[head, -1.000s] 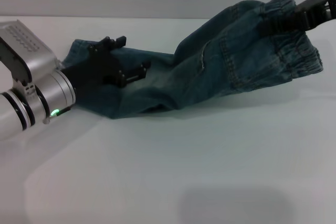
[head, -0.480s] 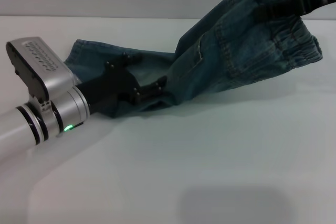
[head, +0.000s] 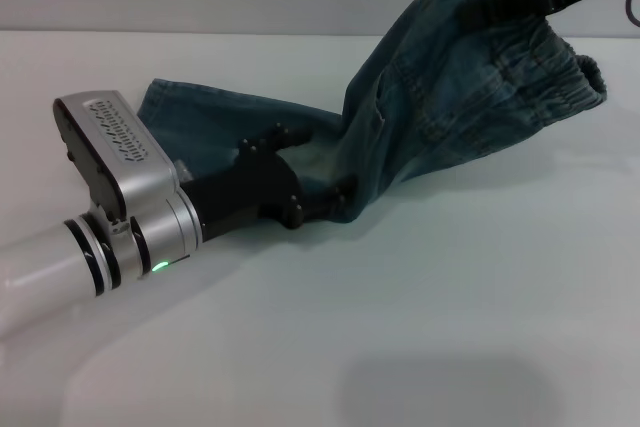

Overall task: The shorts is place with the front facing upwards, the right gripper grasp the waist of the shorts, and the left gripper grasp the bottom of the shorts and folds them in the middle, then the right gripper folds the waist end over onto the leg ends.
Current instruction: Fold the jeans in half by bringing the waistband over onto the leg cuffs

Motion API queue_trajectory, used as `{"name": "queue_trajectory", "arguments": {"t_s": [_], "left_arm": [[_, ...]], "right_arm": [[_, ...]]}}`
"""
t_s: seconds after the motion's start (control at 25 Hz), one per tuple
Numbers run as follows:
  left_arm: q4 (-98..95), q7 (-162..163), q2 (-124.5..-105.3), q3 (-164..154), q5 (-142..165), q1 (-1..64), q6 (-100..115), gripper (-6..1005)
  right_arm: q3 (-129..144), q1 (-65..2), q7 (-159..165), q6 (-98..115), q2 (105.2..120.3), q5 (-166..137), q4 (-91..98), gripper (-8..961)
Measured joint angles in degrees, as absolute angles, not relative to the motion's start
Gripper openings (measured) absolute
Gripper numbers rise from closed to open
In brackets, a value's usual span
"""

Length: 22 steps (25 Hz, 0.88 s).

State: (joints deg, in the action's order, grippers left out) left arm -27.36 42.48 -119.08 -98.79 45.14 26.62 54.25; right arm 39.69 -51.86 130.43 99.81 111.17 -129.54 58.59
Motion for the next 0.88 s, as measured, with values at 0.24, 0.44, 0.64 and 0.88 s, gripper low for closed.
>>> {"name": "queue_trajectory", "arguments": {"t_s": [0.24,0.44,0.64,0.88], "left_arm": [[-28.3,42.5,-119.03,-101.7,43.7,26.5,54.3,840],[-28.8,42.4,-119.09,-102.9,43.5,26.4,54.3,840],[-29.1,42.0,-118.47,-100.4,42.9,26.1,54.3,840],[-31.6,38.3,-118.31,-92.5,42.9,23.8,54.5,840]], "right_arm": [[39.8,-52.9,130.4,99.4,111.17,-129.5,58.0,76],[40.1,-53.8,130.5,99.4,111.39,-129.5,57.8,76],[40.2,-53.7,130.5,99.8,111.40,-129.6,57.4,75],[40.2,-53.4,130.5,100.7,111.40,-129.6,57.3,75]]}}
